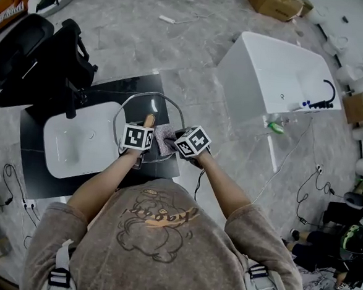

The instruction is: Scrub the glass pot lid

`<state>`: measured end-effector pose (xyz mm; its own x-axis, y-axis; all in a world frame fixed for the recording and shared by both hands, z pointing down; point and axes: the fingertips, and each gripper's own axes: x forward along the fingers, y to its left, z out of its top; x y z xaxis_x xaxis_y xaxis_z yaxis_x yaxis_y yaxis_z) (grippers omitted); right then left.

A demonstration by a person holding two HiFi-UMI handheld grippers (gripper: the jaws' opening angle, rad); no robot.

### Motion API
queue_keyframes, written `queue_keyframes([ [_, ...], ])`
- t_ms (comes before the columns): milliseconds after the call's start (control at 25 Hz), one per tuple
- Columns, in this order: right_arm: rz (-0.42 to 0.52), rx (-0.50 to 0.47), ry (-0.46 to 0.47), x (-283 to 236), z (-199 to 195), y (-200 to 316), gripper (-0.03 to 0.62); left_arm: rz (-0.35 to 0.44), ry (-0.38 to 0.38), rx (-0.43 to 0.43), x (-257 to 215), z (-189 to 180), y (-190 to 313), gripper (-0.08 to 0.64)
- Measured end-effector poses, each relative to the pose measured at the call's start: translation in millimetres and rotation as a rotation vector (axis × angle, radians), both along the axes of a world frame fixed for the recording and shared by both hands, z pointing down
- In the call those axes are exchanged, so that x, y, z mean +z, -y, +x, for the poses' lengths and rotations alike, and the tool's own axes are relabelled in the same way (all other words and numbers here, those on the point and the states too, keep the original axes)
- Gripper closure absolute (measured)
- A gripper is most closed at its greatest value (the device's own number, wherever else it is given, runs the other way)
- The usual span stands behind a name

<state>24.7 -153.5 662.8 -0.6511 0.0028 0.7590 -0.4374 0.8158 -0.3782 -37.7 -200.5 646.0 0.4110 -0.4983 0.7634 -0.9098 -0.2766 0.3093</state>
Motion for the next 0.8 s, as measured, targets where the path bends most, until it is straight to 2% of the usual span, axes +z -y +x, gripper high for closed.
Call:
queue_keyframes([
  [120,0.051,-0.040,-0.056,-0.3,-3.6,-15.0,0.505,-0.012,0.005,0.000,0.3,-0.6,-0.6,0.373],
  [200,0.099,-0.033,-0.094,-0.6,-5.5,-17.1,0.505,-0.017,0.008,0.001,0.2,-0.3,-0.5,0.373],
  [440,0.080,-0.016,-0.113,-1.5,-29.9,-38.4,0.505,-0.021,0.015,-0.004,-0.9,-0.6,-0.1,0.373],
  [600,-0.029,0.070,-0.006,-11.7,-32.0,-51.0,0.509,-0.022,0.004,-0.005,-0.2,0.0,0.8,0.373],
  [800,-0.117,0.111,0.093,-12.8,-53.8,-75.2,0.509,-0.021,-0.004,-0.009,-1.5,1.5,-0.4,0.373],
])
